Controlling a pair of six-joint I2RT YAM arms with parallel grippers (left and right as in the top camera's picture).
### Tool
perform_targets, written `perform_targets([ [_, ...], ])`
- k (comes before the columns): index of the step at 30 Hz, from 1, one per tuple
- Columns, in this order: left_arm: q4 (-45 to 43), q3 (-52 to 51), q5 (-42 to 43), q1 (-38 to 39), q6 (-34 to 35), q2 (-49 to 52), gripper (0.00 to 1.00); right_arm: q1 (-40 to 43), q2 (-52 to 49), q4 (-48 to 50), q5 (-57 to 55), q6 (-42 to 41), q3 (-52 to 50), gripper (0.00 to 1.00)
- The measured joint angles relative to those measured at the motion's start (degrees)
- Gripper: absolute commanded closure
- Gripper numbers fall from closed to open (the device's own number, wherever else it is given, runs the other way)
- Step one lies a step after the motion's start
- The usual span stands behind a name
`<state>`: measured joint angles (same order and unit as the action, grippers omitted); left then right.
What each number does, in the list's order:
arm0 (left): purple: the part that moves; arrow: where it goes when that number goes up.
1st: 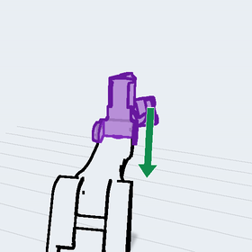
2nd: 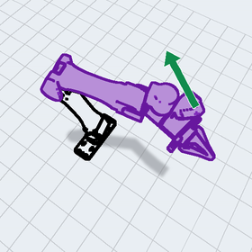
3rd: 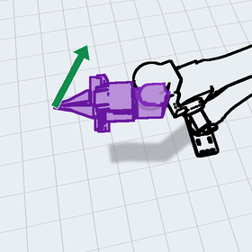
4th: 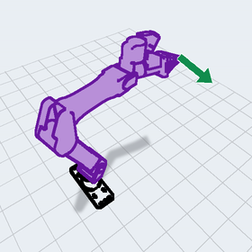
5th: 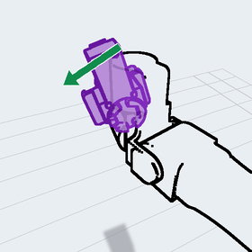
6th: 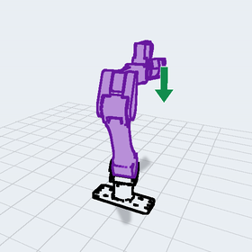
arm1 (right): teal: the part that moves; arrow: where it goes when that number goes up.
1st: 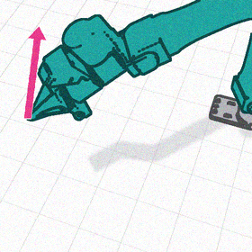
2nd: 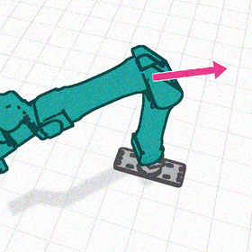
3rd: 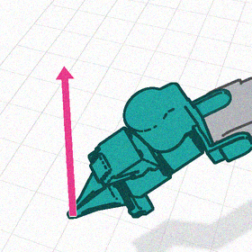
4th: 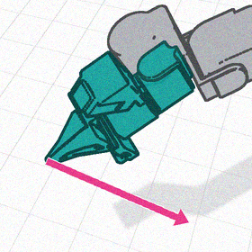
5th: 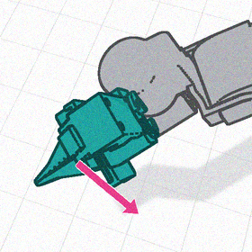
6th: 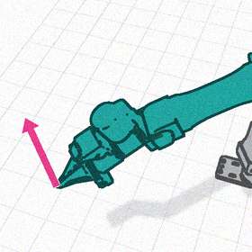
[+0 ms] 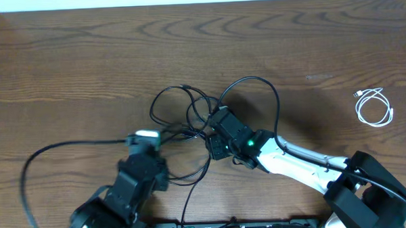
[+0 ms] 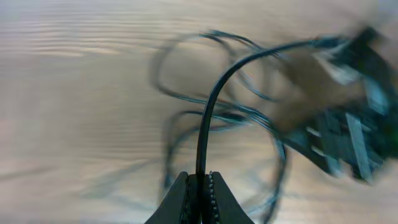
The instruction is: Untangle cables
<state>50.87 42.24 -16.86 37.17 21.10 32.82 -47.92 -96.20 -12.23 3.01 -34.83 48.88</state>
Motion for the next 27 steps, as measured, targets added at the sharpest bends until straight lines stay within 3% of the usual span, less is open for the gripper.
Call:
perform_targets([
  [7, 1.68, 0.00, -8.92, 0.00, 15.23, -0.42, 0.93, 0.00, 0.00, 0.02, -1.57, -4.35, 0.00, 0.42],
  [13, 3.76, 0.00, -15.21, 0.00, 23.10, -0.42, 0.93, 0.00, 0.00, 0.46, -1.73, -6.58, 0.00, 0.42],
  [20, 5.73, -0.24, -21.24, -0.07, 27.98, -0.39, 0.92, 0.00, 0.00, 3.58, -3.41, -7.30, 0.00, 0.34],
  [27, 7.63, -3.15, -21.29, -3.41, 29.46, 1.22, 0.92, 0.00, 0.00, 6.95, -6.16, -7.32, 0.00, 0.34],
])
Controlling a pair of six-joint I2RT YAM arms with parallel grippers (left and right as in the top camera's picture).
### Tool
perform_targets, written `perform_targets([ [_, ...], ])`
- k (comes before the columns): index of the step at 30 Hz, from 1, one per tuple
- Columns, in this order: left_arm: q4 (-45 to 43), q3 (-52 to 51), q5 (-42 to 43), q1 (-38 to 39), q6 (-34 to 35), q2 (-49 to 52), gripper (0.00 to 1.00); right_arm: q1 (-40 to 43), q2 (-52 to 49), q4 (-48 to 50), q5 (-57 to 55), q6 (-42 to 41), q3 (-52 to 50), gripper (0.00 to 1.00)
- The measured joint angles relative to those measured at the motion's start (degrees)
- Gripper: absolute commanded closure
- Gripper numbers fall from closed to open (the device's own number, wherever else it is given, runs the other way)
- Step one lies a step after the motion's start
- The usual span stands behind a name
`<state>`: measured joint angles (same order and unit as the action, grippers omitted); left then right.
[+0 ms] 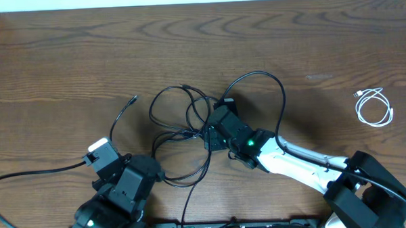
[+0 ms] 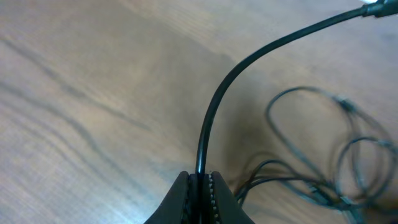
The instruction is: Untangle cables
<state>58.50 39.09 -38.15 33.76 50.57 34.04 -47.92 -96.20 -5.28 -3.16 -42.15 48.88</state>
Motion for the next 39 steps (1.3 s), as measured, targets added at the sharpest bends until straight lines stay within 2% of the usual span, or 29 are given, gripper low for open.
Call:
perform_targets([
  [13, -2.71, -3.15, 6.88, -6.58, 0.48, 11.04, 0.92, 0.00, -1.07, 2.58, -3.56, 0.02, 0.00, 0.32],
  [18, -5.62, -3.17, 9.81, -7.10, 0.48, 18.34, 0.92, 0.00, -6.47, 9.49, -4.00, 0.02, -0.07, 0.34],
  [20, -6.10, -3.17, 11.34, -7.10, 0.46, 21.64, 0.92, -0.02, -8.79, 10.71, -4.24, 0.22, -0.07, 0.41],
  [23, -6.25, -3.19, 13.70, -7.10, 0.46, 24.63, 0.92, 0.00, -9.73, 10.47, -4.09, 0.44, 0.81, 0.86],
  [24, -6.29, -3.19, 14.56, -7.10, 0.46, 25.86, 0.92, 0.00, -9.94, 9.40, -4.09, 0.39, 1.09, 0.94],
  [27, -7.26, -3.19, 17.11, -7.10, -0.13, 29.33, 0.92, 0.04, -10.12, 5.42, -4.17, -0.09, 1.95, 0.99],
  [33, -14.03, -3.19, 27.23, -7.13, -9.18, 35.01, 0.92, 0.11, -9.16, -3.45, -4.11, -0.22, 3.78, 0.99],
  [39, -16.59, -3.19, 35.30, -7.13, -14.99, 38.80, 0.92, 0.46, -7.28, -15.10, -4.35, 0.33, 4.79, 0.99],
])
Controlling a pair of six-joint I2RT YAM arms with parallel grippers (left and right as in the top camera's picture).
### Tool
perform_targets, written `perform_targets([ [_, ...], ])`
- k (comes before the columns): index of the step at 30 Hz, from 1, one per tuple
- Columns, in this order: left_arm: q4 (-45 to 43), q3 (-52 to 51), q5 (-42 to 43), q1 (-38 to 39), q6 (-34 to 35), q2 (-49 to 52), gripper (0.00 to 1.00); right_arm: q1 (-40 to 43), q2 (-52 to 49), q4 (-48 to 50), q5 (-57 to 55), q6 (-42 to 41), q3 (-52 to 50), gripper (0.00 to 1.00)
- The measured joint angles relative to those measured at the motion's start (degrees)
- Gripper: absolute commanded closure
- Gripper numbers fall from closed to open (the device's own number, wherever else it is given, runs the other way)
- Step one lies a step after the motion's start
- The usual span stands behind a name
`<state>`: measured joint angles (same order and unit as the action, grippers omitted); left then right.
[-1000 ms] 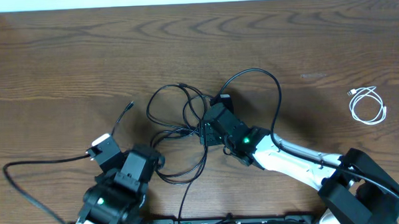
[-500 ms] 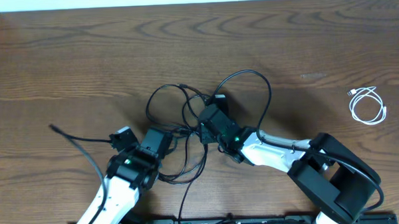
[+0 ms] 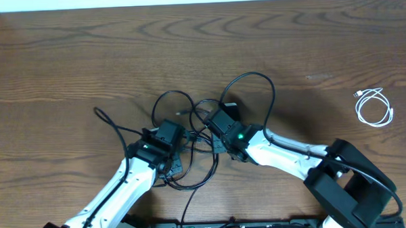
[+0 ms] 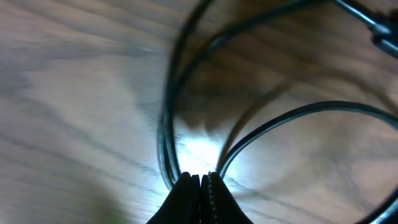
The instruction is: Untangle cables
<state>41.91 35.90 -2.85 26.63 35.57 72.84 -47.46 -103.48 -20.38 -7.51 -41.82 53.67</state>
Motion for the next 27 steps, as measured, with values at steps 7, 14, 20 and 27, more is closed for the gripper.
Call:
perform_targets([
  [7, -1.33, 0.24, 3.02, 0.00, -4.15, 0.04, 0.92, 6.10, 3.04, -14.16, 0.50, 2.89, -0.15, 0.99],
  [14, -1.75, 2.89, 3.63, 0.00, -6.38, 0.02, 0.92, 12.85, 7.39, -21.81, 1.73, 7.04, -3.65, 0.98],
  [20, -0.42, 8.22, 3.96, 0.00, -8.46, -2.82, 0.34, 15.74, 18.49, -19.82, 11.08, 13.11, -5.25, 0.50],
  [27, 1.57, 11.02, 8.39, 0.00, -11.34, -10.51, 0.35, 15.76, 25.86, -22.97, 15.67, 14.23, -5.09, 0.48],
])
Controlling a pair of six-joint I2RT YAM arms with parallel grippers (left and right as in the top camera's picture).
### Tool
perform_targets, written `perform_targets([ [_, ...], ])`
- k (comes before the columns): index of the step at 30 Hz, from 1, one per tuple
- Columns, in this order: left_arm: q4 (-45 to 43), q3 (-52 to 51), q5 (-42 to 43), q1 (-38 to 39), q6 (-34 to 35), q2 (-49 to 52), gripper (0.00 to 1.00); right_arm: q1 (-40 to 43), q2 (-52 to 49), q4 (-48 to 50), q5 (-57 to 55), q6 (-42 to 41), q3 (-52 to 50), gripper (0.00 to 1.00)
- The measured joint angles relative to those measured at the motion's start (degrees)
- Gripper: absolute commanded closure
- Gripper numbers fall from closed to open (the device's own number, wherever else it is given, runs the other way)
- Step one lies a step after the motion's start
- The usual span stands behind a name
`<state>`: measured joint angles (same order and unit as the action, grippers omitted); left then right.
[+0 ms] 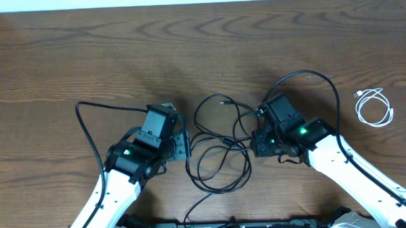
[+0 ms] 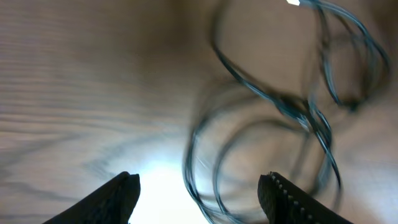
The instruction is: Untangle cables
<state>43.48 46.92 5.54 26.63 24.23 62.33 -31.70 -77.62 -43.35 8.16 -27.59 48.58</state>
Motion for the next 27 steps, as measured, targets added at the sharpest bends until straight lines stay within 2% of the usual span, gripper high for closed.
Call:
perform_targets([
  [6, 2.78, -0.02, 12.09, 3.02, -8.87, -0.33, 0.34, 1.70, -2.73, -1.92, 1.09, -0.24, 0.00, 0.49],
  [13, 2.80, -0.33, 17.70, 14.82, -12.46, 3.98, 0.37, 7.26, -9.86, -1.29, 6.23, 0.11, 0.00, 0.44],
  [21, -5.11, -0.46, 17.53, 29.73, -12.33, 14.78, 0.36, 9.27, -13.49, -1.38, 8.98, 1.11, -0.02, 0.43],
  [25, -10.23, -0.55, 13.11, 35.69, -10.45, 18.78, 0.36, 9.27, -13.49, -0.33, 8.96, 1.05, -0.02, 0.42],
  [26, -11.13, -0.55, 11.65, 36.87, -9.53, 19.52, 0.30, 9.27, -13.49, -0.28, 8.96, 0.98, -0.02, 0.42],
  [27, -11.98, -0.55, 9.29, 38.16, -8.33, 20.44, 0.30, 9.27, -13.49, -0.26, 8.96, 0.87, -0.02, 0.41],
])
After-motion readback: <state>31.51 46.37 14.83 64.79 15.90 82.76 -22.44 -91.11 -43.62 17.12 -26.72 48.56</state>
